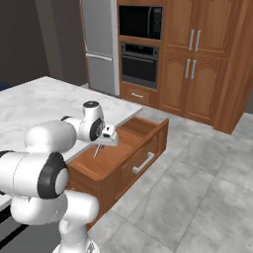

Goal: Organize the utensils by type. Pick up the wooden spoons from the counter and place them in the open cabinet. Then pick up the metallic utensils from the counter and place them in the open drawer.

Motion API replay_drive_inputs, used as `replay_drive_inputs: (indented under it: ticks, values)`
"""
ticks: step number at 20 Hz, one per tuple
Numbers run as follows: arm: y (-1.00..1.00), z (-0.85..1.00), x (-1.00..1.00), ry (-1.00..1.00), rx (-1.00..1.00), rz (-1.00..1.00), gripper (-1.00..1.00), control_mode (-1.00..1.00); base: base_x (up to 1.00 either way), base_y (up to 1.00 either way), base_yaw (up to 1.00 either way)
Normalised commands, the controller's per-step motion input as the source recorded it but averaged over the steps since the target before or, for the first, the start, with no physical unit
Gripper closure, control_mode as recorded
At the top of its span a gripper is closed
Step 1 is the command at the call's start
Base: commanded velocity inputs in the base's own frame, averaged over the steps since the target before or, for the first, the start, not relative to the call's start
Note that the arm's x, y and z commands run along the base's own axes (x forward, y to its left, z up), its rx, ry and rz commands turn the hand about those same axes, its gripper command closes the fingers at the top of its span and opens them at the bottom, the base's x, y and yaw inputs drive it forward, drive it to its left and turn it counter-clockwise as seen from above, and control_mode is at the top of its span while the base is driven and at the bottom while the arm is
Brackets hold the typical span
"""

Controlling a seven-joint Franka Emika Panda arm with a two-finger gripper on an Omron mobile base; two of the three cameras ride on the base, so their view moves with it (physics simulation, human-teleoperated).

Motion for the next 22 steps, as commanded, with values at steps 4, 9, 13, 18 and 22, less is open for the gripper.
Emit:
replay_drive_inputs:
  ticks: [4, 9, 13, 18, 22]
  values:
    - [0.0, -0.37, 0.36, 0.07, 0.02, 0.0, 1.0, -1.0, 0.0, 0.0, 0.0]
    - [0.0, -0.39, 0.27, 0.08, 0.05, 0.0, 1.0, -1.0, 0.0, 0.0, 0.0]
    - [0.0, -0.46, 0.22, 0.08, 0.04, 0.0, 1.0, -1.0, 0.0, 0.0, 0.0]
    - [-0.04, -0.41, 0.17, 0.04, 0.04, 0.0, 1.0, -1.0, 0.0, 0.0, 0.0]
    - [-0.03, -0.39, 0.1, 0.0, 0.03, 0.0, 1.0, -1.0, 0.0, 0.0, 0.0]
